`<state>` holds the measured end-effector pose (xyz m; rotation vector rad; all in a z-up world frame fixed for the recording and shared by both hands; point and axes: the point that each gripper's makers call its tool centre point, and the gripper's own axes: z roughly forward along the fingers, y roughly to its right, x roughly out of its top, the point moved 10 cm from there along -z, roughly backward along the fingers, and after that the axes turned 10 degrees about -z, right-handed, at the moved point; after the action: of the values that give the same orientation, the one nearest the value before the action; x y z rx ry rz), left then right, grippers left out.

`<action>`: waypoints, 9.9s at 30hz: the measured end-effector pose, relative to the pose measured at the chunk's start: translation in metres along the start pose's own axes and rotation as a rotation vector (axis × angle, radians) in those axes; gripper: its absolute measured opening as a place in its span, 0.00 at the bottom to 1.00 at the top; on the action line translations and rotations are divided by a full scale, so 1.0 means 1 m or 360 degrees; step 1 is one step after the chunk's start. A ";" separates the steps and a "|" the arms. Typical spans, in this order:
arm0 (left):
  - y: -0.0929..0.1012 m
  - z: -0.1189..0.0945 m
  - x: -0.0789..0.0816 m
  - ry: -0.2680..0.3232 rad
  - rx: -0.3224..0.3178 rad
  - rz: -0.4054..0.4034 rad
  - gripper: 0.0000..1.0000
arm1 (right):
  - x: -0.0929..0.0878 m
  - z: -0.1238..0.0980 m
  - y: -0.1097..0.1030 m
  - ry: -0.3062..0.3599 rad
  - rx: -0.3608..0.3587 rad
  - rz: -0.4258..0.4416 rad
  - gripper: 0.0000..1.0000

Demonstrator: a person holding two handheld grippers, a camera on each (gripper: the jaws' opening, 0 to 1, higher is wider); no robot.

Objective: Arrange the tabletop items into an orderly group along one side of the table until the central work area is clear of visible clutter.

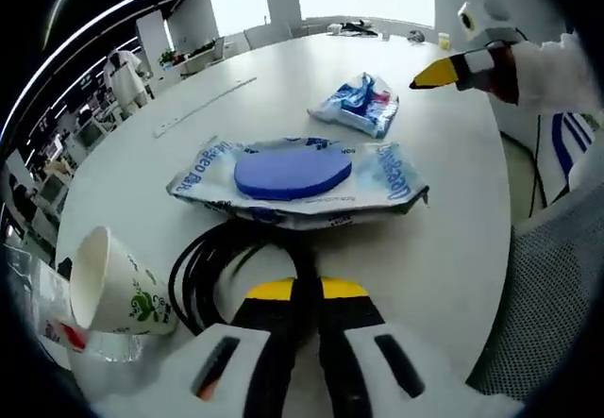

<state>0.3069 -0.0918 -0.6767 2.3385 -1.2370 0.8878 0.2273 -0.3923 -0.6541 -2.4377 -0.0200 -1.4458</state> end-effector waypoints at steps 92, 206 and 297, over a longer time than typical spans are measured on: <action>0.048 -0.080 0.001 0.0989 -0.1167 -0.1434 0.07 | 0.055 -0.013 -0.113 0.0022 0.1216 0.0421 0.05; 0.010 -0.010 0.071 0.0307 -0.0069 -0.0508 1.00 | -0.009 -0.033 -0.024 -0.0194 -0.0007 0.0435 0.94; -0.049 -0.047 0.056 0.0370 0.0355 -0.1114 0.00 | 0.048 0.056 -0.055 -0.0308 0.0250 0.0277 0.00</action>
<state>0.3544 -0.0724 -0.6053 2.4704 -0.1893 1.0235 0.2899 -0.3318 -0.6237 -2.3757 0.0345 -1.0898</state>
